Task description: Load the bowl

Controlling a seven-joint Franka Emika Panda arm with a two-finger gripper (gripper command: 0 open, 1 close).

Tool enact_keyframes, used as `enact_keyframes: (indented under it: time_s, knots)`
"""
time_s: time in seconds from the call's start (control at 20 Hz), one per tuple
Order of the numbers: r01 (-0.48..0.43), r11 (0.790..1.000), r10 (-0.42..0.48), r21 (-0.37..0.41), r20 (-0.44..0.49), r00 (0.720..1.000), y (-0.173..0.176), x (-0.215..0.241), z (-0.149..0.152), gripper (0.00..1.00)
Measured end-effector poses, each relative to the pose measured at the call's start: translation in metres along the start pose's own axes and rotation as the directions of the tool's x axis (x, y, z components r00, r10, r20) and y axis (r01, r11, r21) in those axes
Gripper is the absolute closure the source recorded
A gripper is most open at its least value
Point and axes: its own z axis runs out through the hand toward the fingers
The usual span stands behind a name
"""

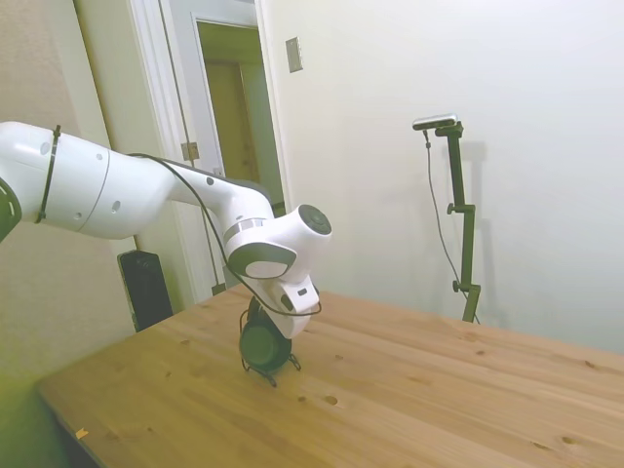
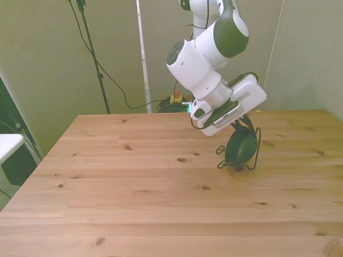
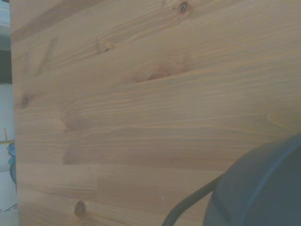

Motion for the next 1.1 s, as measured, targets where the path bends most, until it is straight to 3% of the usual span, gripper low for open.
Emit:
enact_keyframes:
  time_s: [0.75,0.8,1.1]
  knots:
    - [0.017,1.0,-0.017,-0.021,-0.022,1.0,-0.0023,-0.0009,0.0027,1.0]
    - [0.018,1.0,-0.018,-0.022,-0.023,1.0,-0.0023,-0.001,0.0025,0.0]
    - [0.021,0.999,-0.022,-0.027,-0.026,0.999,-0.0029,-0.0015,0.0024,0.0]
